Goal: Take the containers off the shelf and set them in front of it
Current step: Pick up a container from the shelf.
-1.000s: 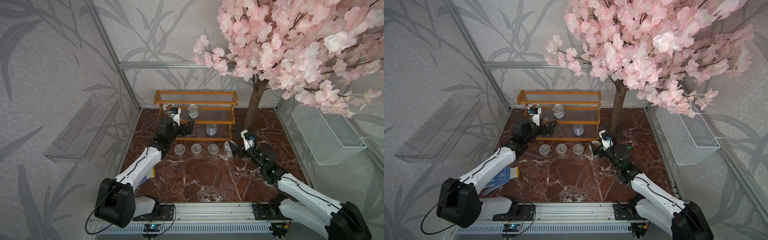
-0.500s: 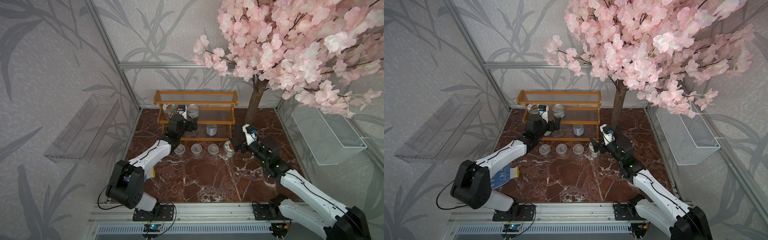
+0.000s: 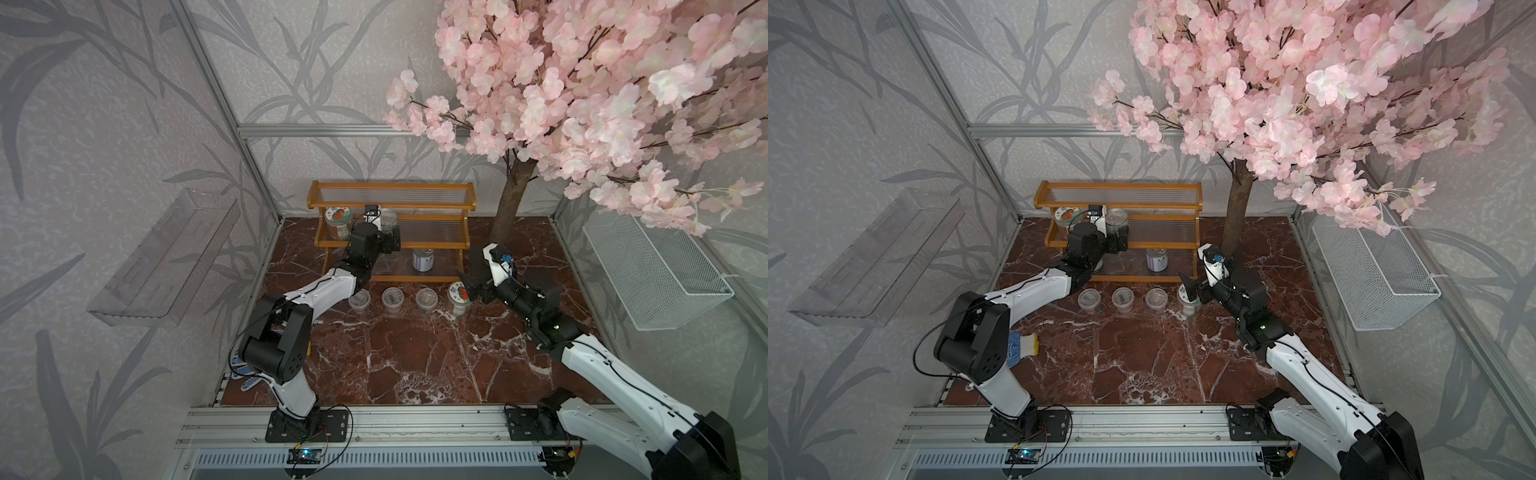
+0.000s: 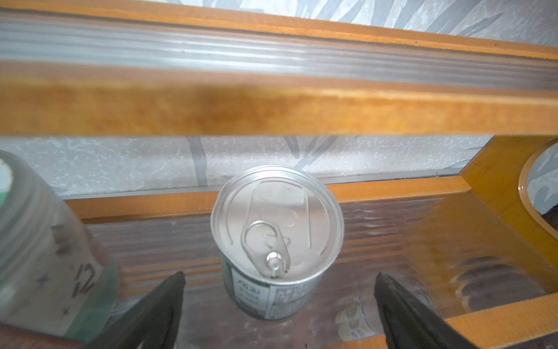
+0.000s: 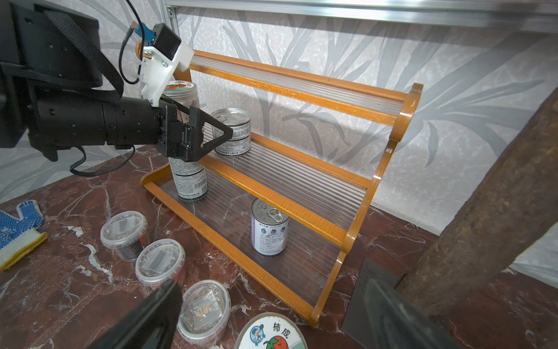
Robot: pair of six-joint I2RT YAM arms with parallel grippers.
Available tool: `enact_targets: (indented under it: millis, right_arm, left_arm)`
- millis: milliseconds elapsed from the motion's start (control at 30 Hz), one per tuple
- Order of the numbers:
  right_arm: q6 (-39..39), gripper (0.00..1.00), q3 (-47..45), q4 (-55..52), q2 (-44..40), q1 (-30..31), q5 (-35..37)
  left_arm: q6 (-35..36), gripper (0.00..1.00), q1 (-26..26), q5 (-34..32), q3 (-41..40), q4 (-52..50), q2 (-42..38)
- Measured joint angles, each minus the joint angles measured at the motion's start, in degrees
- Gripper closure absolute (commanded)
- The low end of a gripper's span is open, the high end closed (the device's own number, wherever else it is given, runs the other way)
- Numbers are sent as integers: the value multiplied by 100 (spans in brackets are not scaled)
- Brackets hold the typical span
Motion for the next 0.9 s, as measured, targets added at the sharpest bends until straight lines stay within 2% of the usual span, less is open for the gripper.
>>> enact_targets:
  millis: [467,900]
  right_arm:
    - [-168,1,149,-404,-17,-4,101]
    - [-181,1,269,-452,0,-52,98]
  left_arm:
    - [221,2,68,-166,275,426,546]
    - [435,21,81,-179,673,549,800]
